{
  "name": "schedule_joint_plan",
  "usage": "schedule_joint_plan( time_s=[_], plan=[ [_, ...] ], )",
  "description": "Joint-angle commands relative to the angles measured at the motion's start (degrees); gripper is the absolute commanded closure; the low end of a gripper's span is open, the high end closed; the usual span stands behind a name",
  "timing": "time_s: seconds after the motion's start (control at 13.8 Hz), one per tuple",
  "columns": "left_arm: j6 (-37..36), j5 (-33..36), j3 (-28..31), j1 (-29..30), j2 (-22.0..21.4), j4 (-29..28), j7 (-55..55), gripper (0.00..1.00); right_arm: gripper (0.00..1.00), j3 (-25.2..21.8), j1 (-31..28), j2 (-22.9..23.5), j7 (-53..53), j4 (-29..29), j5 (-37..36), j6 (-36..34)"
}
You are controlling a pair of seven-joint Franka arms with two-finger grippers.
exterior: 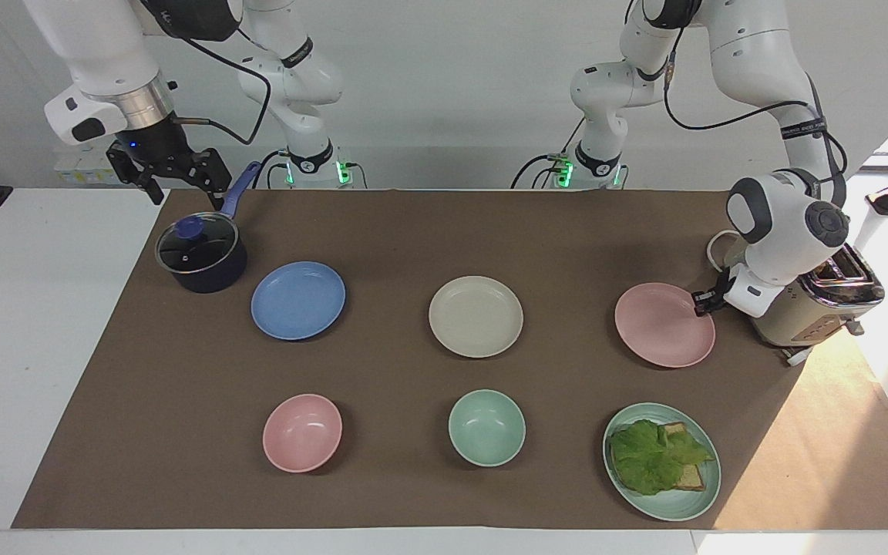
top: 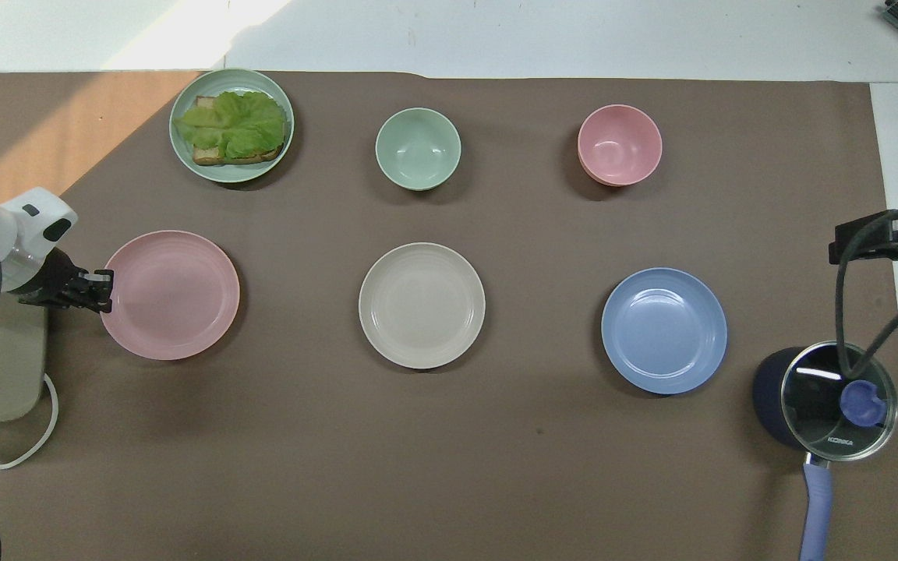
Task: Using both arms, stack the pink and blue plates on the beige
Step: 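Carry the pink plate with the left gripper over the beige plate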
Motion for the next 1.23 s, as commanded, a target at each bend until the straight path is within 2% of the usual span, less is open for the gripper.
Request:
schedule_joint_plan(
  time_s=[0.0,0.29,0.43,0.58,0.87,1.16],
  plan=[
    [-8.2,-1.7,0.1,-0.5,-0.4,4.6,0.4,1.0,0.0,0.4,-0.8,-1.0,-0.6,-1.0,0.0,0.7],
    [-15.9,-5.7,-2.3,-0.5,-1.1,10.1,-1.4,1.0,0.0,0.3,-0.8,-1.0,-0.9,-1.1,0.0,0.7],
    [-16.8,-6.8,-6.3,-0.5,-1.3,11.1,-8.9,1.0,0.0,0.3,-0.8,-1.0,-0.9,-1.1,0.0,0.7],
    [-15.4,-6.9,-10.7,-1.8,-1.4,11.0,-17.9,1.0,0.0,0.3,-0.8,-1.0,-1.0,-1.1,0.0,0.7],
    [-9.7,-9.2,-11.0,-9.4,-2.1,8.8,-29.0,1.0,0.0,0.2,-0.8,-1.0,-1.0,-1.1,0.0,0.7],
    [0.2,-9.7,-11.0,-16.9,-3.2,2.3,-35.7,1.0,0.0,0.3,-0.8,-1.0,-0.8,-1.0,0.0,1.2]
  ],
)
